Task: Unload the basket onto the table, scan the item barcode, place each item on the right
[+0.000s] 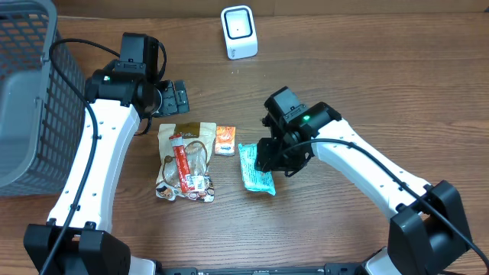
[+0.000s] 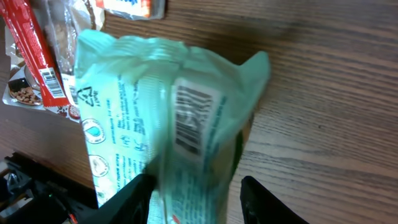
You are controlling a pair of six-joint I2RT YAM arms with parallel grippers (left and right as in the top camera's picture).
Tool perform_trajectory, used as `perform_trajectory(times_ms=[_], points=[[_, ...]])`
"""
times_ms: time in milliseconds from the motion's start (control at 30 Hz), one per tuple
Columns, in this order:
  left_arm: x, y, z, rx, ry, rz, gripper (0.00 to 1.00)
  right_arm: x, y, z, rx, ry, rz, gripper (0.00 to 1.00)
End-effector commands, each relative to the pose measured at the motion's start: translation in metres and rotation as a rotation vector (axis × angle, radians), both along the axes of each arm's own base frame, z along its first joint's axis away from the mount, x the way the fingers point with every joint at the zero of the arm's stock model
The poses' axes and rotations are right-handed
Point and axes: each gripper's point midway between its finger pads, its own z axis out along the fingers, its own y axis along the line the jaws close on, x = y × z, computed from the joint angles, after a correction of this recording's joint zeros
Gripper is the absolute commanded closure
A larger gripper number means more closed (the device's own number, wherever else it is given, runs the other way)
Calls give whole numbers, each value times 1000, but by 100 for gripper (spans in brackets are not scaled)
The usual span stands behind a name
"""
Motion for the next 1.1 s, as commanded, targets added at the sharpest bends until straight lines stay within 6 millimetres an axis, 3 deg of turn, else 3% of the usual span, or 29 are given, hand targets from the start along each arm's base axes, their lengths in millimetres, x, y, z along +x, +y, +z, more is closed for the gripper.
perform_trajectory(times_ms=[0,133,267,400,667,833,1067], points=[[4,1,5,-2,-15,16,0,1,-2,-1,-21,-17,-2,59],[4,1,5,-2,-15,16,0,0,-3,-1,-22,-15,-2,83],[4,1,5,-2,-15,16,0,1,-2,0,-19,-18,-3,96],[4,1,5,-2,-15,16,0,15,3,19,23,-52,-15,96],[4,1,5,-2,-15,16,0,68,3,78,145,-205,-91,96],[4,1,5,-2,-15,16,0,92,-1,78,164,-261,-125,96],[4,1,5,-2,-15,16,0,113,-12,51,64,-308,-159,96]])
